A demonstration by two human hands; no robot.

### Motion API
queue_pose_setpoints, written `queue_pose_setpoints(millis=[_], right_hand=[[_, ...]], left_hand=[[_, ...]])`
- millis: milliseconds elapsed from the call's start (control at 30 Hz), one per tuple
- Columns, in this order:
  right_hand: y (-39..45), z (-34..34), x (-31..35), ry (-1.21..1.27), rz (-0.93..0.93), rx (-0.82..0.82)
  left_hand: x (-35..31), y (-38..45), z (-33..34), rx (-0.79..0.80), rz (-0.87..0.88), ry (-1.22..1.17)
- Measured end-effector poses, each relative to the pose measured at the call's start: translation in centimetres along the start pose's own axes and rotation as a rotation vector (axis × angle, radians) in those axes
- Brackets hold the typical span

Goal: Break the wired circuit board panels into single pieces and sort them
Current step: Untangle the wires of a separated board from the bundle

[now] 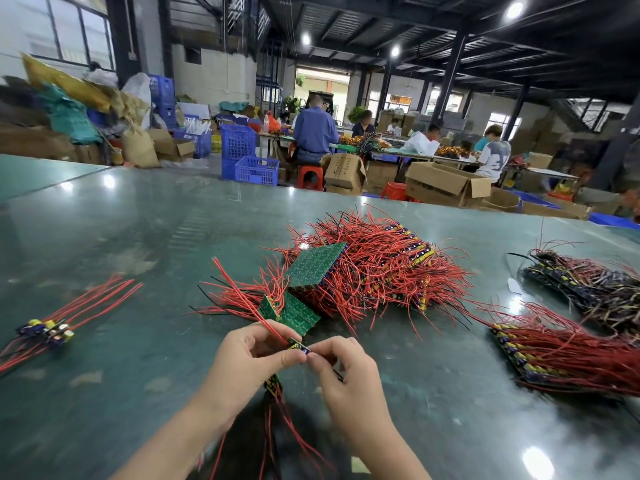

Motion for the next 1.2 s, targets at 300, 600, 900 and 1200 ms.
queue_pose_setpoints(millis=[300,600,900,1200], right_hand=[[0.2,-0.3,-0.1,0.031,0.088,0.082],[0.3,-0.4,-0.8,-0.018,0.121,0.096],[0.4,-0.9,-1.4,-0.092,0.159,-0.007],[0.7,-1.9,-2.2,-0.030,0.207,-0.111]], left_hand=[[-0.1,0.2,-0.1,-0.057,-0.009,-0.068],[-0.3,0.6,-1.2,-0.141,0.006,-0.068],[-0.4,0.9,-2.0,-0.214,0.027,-0.096],[-1.0,1.5,-3.2,-0.341,0.053,-0.325]])
Point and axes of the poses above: each hand's wrist, its own y-axis towards the middle knuckle, its own z-axis out of the palm, x = y × z, the point moved 4 cm from there along y, towards the middle knuckle, and after that the axes turned 13 degrees about -y, right-handed, at the moved point
